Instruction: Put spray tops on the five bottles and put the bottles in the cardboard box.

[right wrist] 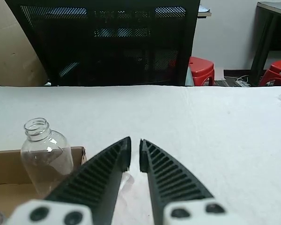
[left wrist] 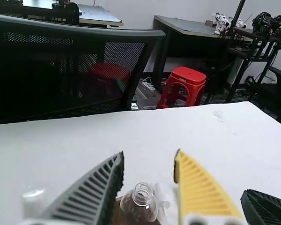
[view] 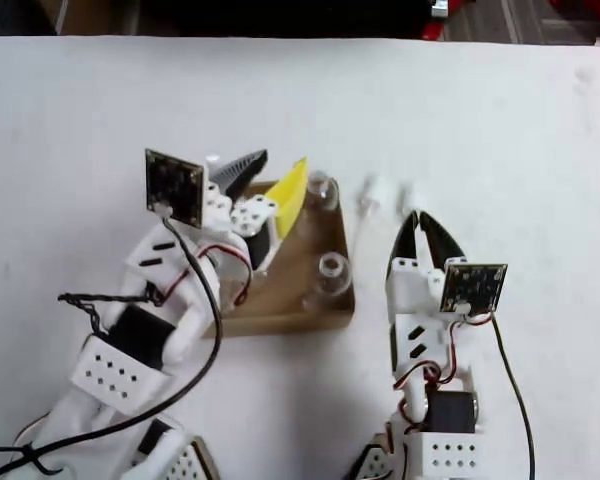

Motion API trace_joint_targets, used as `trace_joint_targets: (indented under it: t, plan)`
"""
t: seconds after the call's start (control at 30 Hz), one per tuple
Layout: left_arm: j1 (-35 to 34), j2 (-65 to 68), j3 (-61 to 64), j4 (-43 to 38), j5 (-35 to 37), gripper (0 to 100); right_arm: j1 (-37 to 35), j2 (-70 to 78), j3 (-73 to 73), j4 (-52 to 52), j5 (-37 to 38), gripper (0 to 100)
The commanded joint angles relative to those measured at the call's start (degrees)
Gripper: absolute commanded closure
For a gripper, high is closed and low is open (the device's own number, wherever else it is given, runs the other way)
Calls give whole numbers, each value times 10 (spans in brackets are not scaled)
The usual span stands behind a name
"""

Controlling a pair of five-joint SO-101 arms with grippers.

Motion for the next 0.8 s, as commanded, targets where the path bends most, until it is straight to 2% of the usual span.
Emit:
trace_joint_targets:
  t: [0.0, 0.1, 0.17, 0.33, 0.4, 0.53, 0.77]
  plan:
    - [-7, 0, -39, 8, 11, 834, 0, -5, 5, 0, -1, 980]
    - [-30, 0, -43, 9, 14, 834, 0, -5, 5, 0, -1, 980]
    - [-46, -5, -69, 51, 25, 834, 0, -5, 5, 0, -1, 980]
    - [-58, -32, -244, 344, 61, 831, 0, -5, 5, 0, -1, 980]
    - [-63, -35, -292, 407, 61, 831, 0, -5, 5, 0, -1, 980]
    - [-113, -37, -301, 432, 61, 831, 0, -5, 5, 0, -1, 980]
    - [-254, -37, -226, 437, 61, 831, 0, -5, 5, 0, -1, 980]
